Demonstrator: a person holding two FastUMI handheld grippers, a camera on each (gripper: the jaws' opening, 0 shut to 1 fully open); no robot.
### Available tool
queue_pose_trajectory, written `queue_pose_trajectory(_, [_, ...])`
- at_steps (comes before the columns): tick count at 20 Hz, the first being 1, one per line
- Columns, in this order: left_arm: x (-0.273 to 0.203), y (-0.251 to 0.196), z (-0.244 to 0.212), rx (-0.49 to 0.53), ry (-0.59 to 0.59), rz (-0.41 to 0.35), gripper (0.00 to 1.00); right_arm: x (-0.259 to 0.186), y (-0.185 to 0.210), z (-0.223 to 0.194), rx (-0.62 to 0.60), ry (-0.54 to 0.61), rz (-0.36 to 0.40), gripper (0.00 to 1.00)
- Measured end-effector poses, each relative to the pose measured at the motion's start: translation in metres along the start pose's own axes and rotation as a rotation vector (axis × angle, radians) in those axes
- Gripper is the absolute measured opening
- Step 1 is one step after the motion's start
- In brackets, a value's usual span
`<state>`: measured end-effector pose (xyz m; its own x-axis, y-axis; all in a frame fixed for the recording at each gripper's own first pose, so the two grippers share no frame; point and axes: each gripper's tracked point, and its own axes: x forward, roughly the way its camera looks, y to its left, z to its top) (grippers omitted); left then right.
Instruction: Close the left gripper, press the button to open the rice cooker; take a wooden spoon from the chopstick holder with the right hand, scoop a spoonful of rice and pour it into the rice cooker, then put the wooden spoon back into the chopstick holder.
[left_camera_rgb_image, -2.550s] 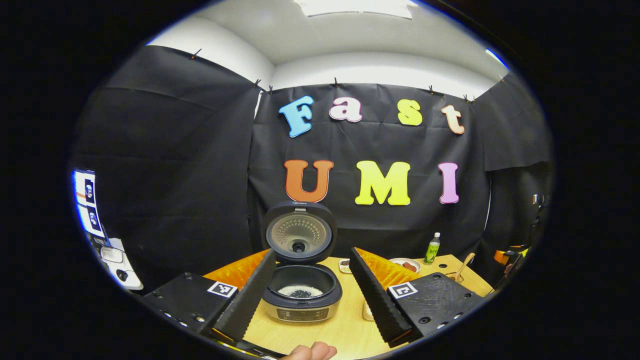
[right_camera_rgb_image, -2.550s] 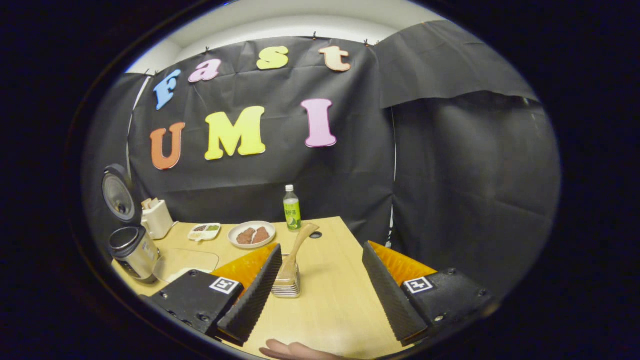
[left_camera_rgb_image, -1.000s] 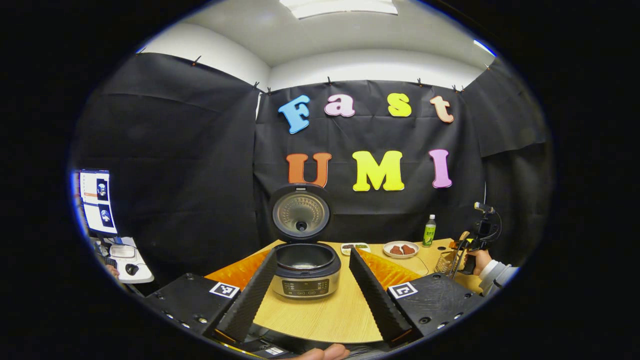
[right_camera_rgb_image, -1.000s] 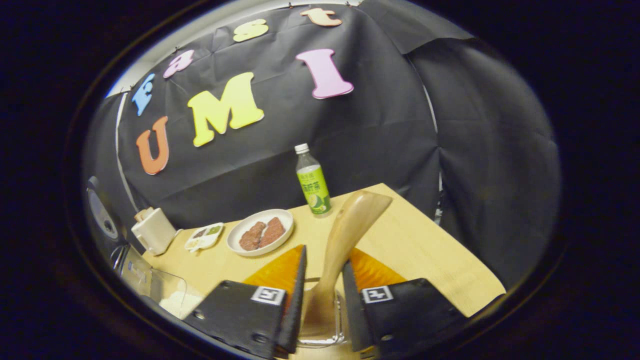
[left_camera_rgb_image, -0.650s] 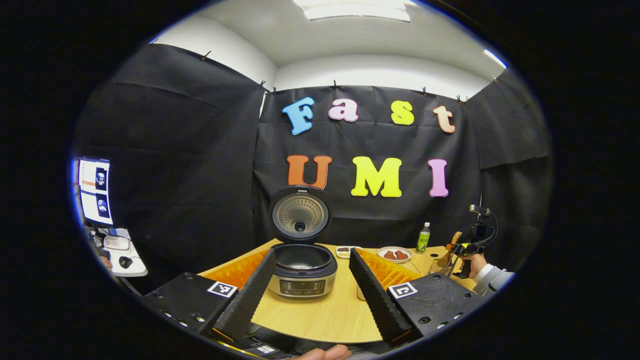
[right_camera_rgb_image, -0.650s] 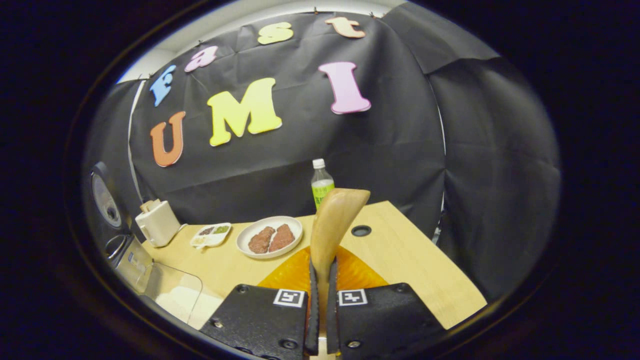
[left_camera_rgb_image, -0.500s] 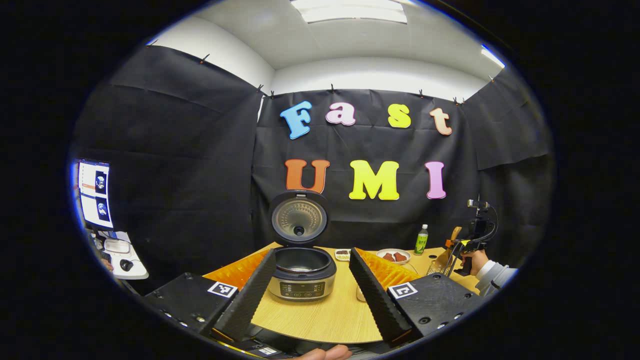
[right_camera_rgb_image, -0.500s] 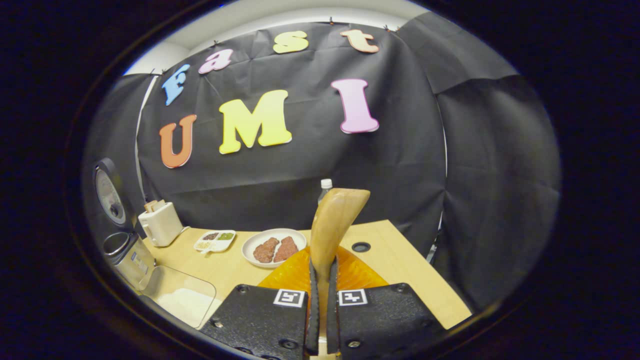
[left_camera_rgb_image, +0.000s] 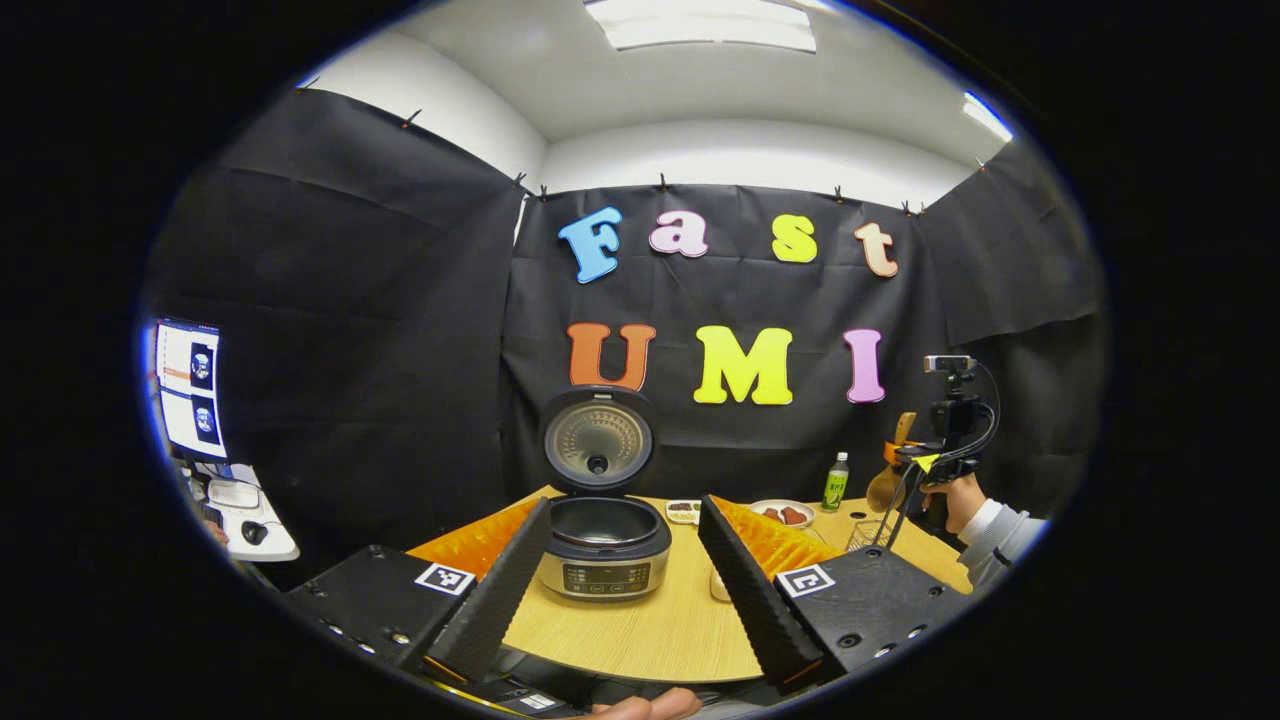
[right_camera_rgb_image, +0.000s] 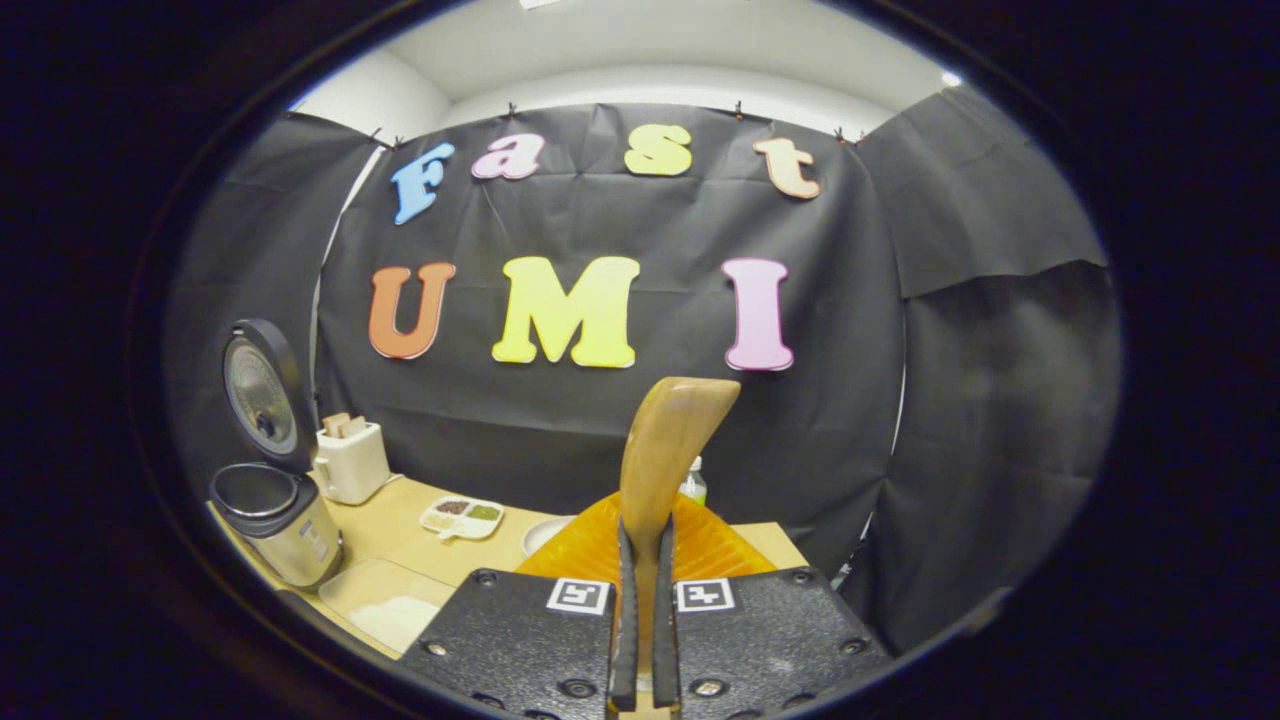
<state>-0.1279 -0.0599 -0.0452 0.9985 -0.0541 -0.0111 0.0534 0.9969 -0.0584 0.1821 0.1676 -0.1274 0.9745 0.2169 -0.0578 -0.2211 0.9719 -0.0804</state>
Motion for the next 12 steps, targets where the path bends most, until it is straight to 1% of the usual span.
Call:
queue_pose_trajectory(2, [-0.005,0.001,0.003,0.003,-0.010,-0.004,0.94,-0.005,0.024,0.001,-0.003,0.011,0.030,0.11])
queue_pose_trajectory(6, [-0.012,0.007,-0.001,0.003,0.005,-0.008,0.94,-0.006,0.068,0.001,0.001,0.018,0.073,0.11])
queue_pose_trajectory(10, [-0.018,0.021,-0.004,0.023,0.008,0.013,0.94,0.004,0.106,-0.024,0.024,0.052,0.101,0.11])
queue_pose_trajectory(12, [-0.019,0.031,-0.005,0.020,0.011,0.028,0.94,0.012,0.127,-0.045,0.024,0.078,0.135,0.11])
